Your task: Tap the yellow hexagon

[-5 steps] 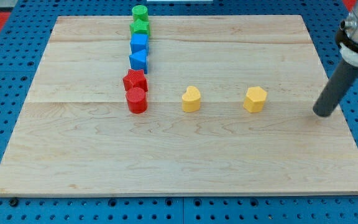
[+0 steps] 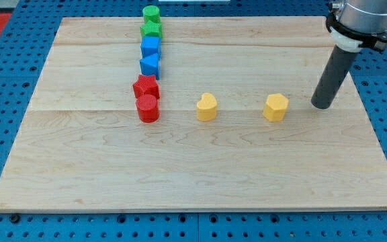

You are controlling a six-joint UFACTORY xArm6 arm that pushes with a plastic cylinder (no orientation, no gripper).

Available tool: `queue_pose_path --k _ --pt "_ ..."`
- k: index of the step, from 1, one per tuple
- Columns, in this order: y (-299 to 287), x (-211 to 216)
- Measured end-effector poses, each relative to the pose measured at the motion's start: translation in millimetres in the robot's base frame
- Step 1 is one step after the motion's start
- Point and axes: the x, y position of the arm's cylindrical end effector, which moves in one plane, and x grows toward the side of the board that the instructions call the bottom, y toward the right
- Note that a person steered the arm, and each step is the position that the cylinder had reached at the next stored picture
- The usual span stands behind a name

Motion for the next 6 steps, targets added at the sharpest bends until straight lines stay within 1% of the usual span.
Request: queue_pose_path --k 2,6 --pt "-25.3 -0.5" --pt "-40.8 -1.1"
